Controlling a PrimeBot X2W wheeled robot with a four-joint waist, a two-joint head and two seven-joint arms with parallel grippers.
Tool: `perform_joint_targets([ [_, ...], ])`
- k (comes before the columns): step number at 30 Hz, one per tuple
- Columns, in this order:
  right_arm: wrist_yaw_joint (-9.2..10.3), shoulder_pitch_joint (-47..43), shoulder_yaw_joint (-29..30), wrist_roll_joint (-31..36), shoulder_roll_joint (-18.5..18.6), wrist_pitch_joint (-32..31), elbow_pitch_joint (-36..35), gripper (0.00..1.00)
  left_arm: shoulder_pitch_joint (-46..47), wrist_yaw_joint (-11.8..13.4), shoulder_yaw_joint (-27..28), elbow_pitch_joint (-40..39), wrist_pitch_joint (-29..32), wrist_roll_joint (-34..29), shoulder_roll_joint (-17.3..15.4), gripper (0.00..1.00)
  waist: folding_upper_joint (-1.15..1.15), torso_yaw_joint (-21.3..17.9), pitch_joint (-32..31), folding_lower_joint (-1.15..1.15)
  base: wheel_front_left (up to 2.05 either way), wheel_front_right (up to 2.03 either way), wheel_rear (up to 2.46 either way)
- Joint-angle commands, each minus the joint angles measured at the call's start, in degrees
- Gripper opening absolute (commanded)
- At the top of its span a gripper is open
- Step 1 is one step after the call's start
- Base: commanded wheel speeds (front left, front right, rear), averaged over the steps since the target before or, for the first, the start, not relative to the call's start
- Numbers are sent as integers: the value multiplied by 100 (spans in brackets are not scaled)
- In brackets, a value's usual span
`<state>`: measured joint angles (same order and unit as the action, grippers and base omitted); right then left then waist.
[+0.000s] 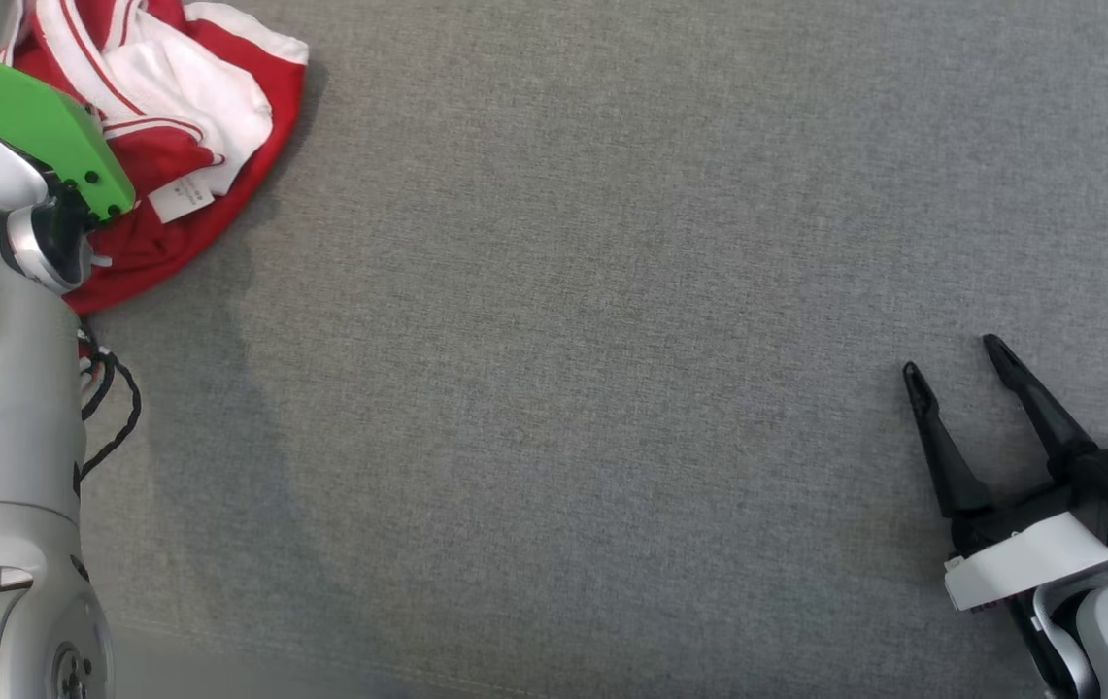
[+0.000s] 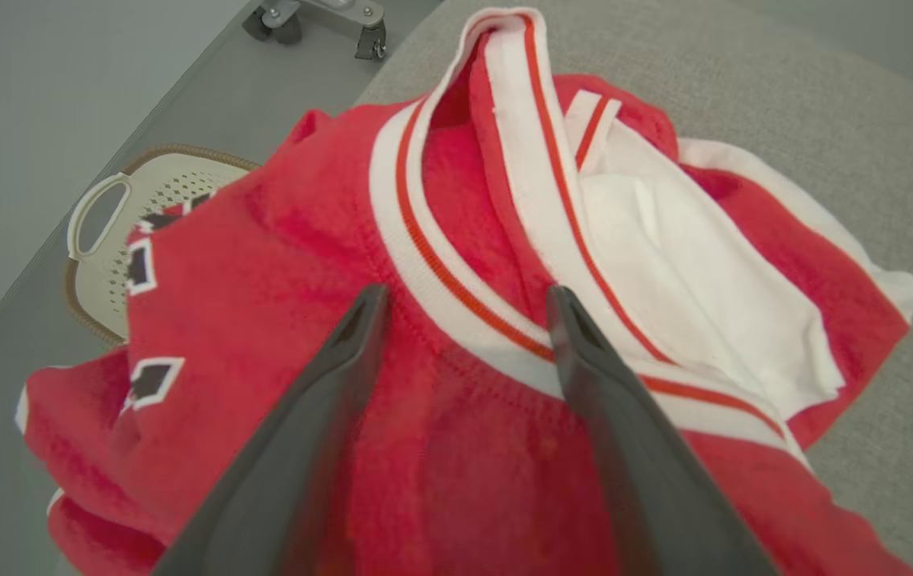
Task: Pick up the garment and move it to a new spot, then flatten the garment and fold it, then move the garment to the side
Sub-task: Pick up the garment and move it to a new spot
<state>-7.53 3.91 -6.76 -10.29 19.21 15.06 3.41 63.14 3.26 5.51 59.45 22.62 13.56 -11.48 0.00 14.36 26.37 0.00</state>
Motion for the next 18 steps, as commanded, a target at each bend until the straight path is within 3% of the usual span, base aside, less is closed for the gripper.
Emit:
perform_joint_targets([
  [1, 8, 81, 56, -22, 49, 17, -36, 100, 73, -4, -69, 127, 57, -61, -39, 100, 0, -210, 277, 0, 0, 0, 0],
  [5, 8, 73, 111, -44, 62, 13, -71, 100, 71, 62, -22, 398, 43, 43, -13, 100, 0, -253, 383, 0, 0, 0, 0],
  [8, 9, 75, 143, -51, 63, 4, -65, 100, 43, -38, -46, 526, -131, 65, -35, 100, 0, -262, 421, 0, 0, 0, 0],
  [9, 9, 72, 151, -49, 61, 3, -58, 100, 35, -65, -66, 523, -251, 49, -49, 9, 0, -259, 422, 0, 0, 0, 0],
  [10, 9, 63, 164, -48, 54, 3, -47, 100, 31, -96, -53, 508, -431, 73, -58, 0, 0, -253, 416, 0, 0, 0, 0],
  [18, 9, -28, 152, -12, -121, 4, 102, 100, 186, -486, -203, 228, -1923, -33, -267, 0, 0, -123, -30, 0, 0, 0, 0],
])
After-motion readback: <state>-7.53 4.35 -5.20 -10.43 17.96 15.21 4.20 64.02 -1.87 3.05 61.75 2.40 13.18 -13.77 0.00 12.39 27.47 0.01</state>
